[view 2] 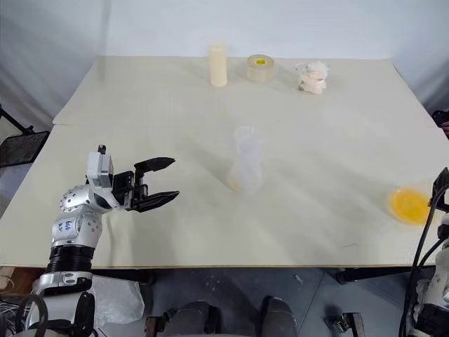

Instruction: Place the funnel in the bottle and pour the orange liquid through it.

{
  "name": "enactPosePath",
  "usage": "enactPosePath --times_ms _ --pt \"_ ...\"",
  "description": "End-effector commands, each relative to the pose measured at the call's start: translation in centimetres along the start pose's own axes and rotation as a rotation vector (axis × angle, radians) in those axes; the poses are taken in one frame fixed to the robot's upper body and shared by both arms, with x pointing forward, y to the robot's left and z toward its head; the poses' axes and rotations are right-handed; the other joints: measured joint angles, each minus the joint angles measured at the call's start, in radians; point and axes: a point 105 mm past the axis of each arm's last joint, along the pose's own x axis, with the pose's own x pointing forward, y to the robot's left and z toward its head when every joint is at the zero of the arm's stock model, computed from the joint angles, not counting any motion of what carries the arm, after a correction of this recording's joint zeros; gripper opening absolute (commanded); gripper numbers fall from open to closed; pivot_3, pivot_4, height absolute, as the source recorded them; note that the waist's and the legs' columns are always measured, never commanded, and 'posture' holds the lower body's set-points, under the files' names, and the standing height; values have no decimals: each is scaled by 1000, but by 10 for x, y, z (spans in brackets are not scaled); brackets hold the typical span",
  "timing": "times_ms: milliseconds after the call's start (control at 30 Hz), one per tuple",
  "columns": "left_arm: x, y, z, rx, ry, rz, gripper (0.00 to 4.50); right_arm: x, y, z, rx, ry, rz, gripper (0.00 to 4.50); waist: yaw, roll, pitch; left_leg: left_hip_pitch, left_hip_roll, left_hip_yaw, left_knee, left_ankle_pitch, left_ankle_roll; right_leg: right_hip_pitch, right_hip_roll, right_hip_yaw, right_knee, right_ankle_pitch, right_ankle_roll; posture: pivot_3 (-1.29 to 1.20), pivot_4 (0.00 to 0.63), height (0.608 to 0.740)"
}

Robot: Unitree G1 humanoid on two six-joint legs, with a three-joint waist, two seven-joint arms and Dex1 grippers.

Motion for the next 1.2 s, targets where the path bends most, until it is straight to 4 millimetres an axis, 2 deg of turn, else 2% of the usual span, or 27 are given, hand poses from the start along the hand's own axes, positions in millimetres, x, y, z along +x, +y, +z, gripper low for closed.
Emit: enactPosePath --times_ms 33,200,233,300,400,533,633,667,833,1000,1067,1200 --pt "-2 1 13 53 -16 0 4500 4 -5 19 -14 -77 -26 4078 0 0 0 0 0 0 0 0 0 0 0 0 0 0 0 0 150 740" --pt "-3 2 13 54 -14 1 4500 3 5 23 15 -97 4 2581 2 0 0 0 1 0 0 0 0 0 0 0 0 0 0 0 150 740" --pt "-3 2 13 53 -14 1 4500 3 6 24 18 -99 6 2437 2 0 0 -1 1 -1 0 0 0 0 0 0 0 0 0 0 150 740" --pt "-3 2 13 52 -14 -1 4500 2 11 26 23 -104 24 2438 1 0 0 -1 1 0 0 0 0 0 0 0 0 0 0 0 150 740" --pt "-3 3 13 51 -17 -5 4500 -1 29 37 16 -121 97 2438 -1 1 0 0 1 0 0 0 0 0 0 0 0 0 0 0 150 740" --pt "-4 7 14 49 -25 -13 4500 -9 84 68 -31 -198 291 2438 -10 2 0 0 1 0 0 0 0 -1 0 0 0 0 0 0 150 740" --pt "-4 12 15 49 -34 -18 4500 -13 117 84 -44 -235 377 2438 -12 2 0 0 1 0 0 0 0 -1 0 0 0 0 0 0 150 740" --pt "-2 14 16 50 -45 -18 4500 -15 135 91 -72 -258 436 2438 -11 2 0 -1 0 -1 0 0 0 -1 0 0 0 0 0 0 150 740" --pt "1 26 16 64 -72 -6 4500 -21 201 116 -255 -401 631 2438 -15 2 0 -2 -1 -1 0 0 0 -1 0 -1 0 0 0 0 150 740" --pt "1 32 14 71 -65 -5 4500 -32 248 137 -387 -558 739 2438 -25 2 0 -2 -2 -1 -1 0 0 -2 0 -2 0 0 0 0 150 740" --pt "1 32 14 76 -60 -10 4500 -40 266 143 -498 -648 794 2438 -27 2 0 -2 -3 -1 -2 0 0 -2 0 -2 0 0 0 0 150 740" --pt "3 33 16 86 -60 -21 4500 -47 282 140 -656 -743 849 2438 -24 1 1 -3 -2 -1 -2 0 0 -3 0 -3 1 0 0 0 150 740"
